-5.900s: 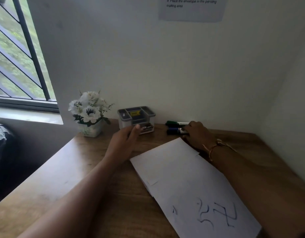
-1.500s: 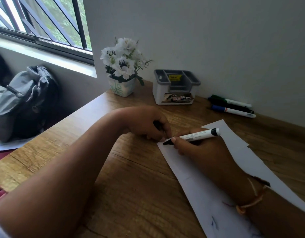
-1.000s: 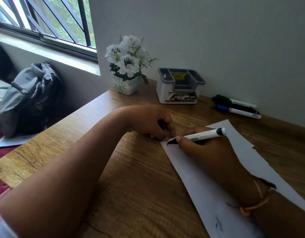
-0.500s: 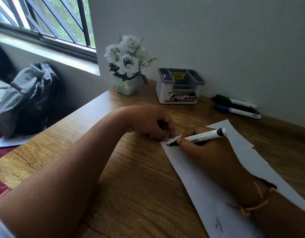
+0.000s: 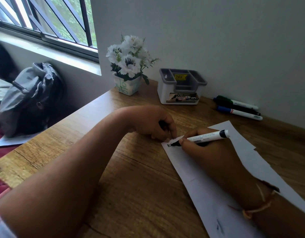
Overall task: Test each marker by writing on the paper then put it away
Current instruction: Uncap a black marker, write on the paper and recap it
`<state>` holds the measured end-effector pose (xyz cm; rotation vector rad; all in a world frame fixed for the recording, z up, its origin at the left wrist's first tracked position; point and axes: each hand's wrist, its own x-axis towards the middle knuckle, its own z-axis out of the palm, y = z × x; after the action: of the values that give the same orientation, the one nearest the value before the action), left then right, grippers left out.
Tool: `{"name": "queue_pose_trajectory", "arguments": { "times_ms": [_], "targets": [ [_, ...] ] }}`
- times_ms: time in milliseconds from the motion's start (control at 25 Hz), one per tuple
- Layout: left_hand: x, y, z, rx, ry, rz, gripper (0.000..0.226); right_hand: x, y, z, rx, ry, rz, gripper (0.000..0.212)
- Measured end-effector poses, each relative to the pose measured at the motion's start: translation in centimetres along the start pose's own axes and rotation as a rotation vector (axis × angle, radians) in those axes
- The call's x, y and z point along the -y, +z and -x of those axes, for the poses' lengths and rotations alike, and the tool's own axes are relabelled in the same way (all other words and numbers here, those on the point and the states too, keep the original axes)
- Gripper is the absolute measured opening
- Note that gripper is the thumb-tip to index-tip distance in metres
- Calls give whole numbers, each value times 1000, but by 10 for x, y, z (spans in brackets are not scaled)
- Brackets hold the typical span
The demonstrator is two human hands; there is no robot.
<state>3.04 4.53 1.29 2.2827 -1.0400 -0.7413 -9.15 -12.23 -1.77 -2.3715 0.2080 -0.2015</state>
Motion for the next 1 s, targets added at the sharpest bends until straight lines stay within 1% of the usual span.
{"name": "queue_pose_trajectory", "arguments": {
  "times_ms": [80,120,160,280,400,480,560,600,640,680,720,760,840,1000],
  "targets": [
    [0,0,0,4,1,-4,21,-1,0,0,-7,10,-38,18],
    [0,0,0,6,2,-5,22,-2,-1,0,1,1,-42,18],
    [0,0,0,8,3,-5,22,1,-2,2,-3,-27,-24,13],
    [0,0,-1,8,-7,-11,22,1,-3,2,-28,-48,-3,17],
    [0,0,0,-2,-5,-12,23,0,-2,1,13,34,-30,23],
    [0,1,0,-6,0,-7,23,-1,-1,1,-36,-2,-10,13],
    [0,1,0,-2,5,-5,22,-1,0,2,-70,-37,3,12],
    [0,1,0,0,7,-6,22,-2,-1,2,-52,-30,-13,11],
    [0,0,0,2,8,-10,22,-2,-1,2,-31,-16,-22,17],
    [0,0,-1,4,8,-13,22,-3,-2,2,-6,26,-42,27],
    [0,0,-1,6,8,-14,23,-3,-3,2,1,80,-59,34],
    [0,0,-1,6,5,-11,23,-4,-3,2,-19,70,-84,32],
    [-1,0,0,3,0,-5,23,-1,-4,4,-68,-24,-49,18],
    [-1,0,0,11,-5,-18,23,-2,-3,4,-89,-14,-10,22]
  ]
}}
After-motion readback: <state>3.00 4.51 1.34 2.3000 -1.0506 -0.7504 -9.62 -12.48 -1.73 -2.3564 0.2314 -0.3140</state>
